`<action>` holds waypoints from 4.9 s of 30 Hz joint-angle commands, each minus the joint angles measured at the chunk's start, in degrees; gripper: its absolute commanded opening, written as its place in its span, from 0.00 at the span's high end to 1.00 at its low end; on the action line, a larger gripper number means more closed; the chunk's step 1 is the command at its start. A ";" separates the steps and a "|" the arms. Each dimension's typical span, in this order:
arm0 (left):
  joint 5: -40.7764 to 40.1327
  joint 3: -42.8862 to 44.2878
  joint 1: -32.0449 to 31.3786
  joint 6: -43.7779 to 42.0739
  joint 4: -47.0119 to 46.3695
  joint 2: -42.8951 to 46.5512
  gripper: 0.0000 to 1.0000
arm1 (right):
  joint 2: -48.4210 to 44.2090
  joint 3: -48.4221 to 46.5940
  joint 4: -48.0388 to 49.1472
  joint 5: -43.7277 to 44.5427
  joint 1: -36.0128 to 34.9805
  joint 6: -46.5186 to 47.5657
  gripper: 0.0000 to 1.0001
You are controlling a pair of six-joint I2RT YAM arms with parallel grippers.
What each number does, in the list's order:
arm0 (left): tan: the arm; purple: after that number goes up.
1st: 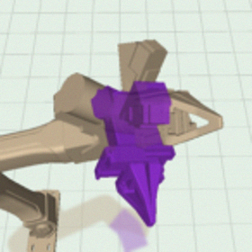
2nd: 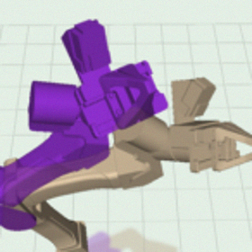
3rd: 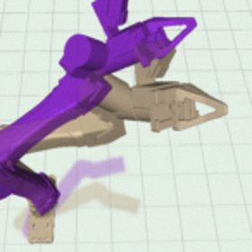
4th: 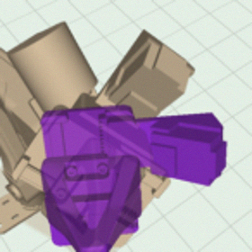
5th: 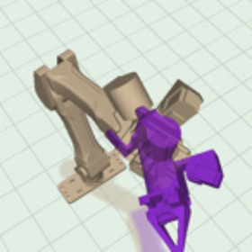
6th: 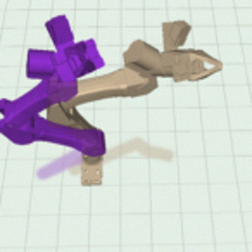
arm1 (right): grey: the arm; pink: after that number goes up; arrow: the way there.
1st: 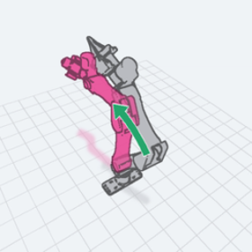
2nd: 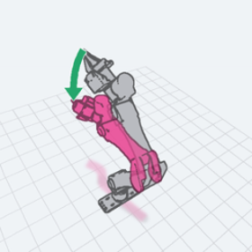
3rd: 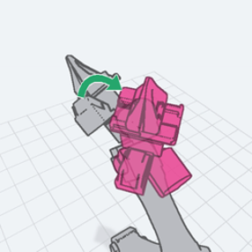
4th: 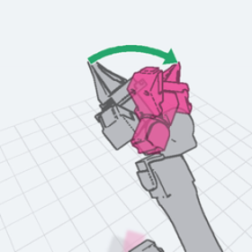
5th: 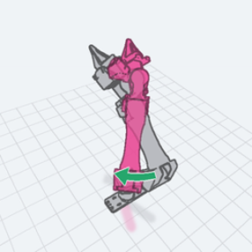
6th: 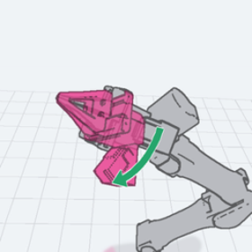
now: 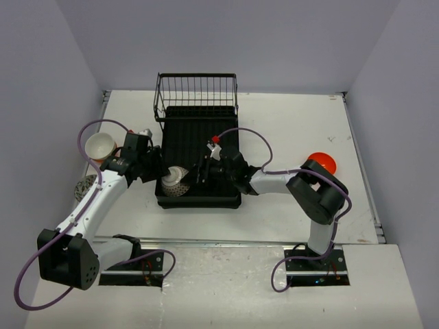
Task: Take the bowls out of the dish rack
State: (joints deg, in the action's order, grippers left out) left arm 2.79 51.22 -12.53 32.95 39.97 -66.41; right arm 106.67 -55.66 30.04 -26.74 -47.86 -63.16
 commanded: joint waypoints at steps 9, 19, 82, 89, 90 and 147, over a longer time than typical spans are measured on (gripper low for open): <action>-3.05 -0.42 0.49 -1.84 3.01 -1.17 0.52 | -1.91 0.29 14.34 -0.33 -0.40 -3.82 0.47; -3.05 -0.33 0.49 -2.28 3.01 -1.61 0.55 | 1.25 -3.49 14.34 -1.38 -0.31 -3.20 0.53; -4.63 14.35 0.76 -2.63 2.66 -6.27 0.41 | -12.27 8.81 27.79 -7.62 0.13 -12.96 1.00; -5.86 13.73 1.99 -3.94 3.10 -6.10 0.38 | -20.52 17.77 26.30 -6.04 2.32 -12.69 1.00; -6.04 13.82 1.99 -4.03 3.19 -6.10 0.37 | -21.58 18.91 25.95 -6.04 3.46 -12.69 1.00; -12.89 14.70 3.13 -10.54 3.10 -5.83 0.30 | 0.02 -34.08 -86.47 41.07 47.59 42.68 1.00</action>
State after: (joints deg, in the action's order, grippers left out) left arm -8.58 65.78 -10.11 24.21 43.81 -73.89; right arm 106.78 -86.50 -56.49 14.11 -0.10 -21.52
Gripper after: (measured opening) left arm 0.683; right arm 0.087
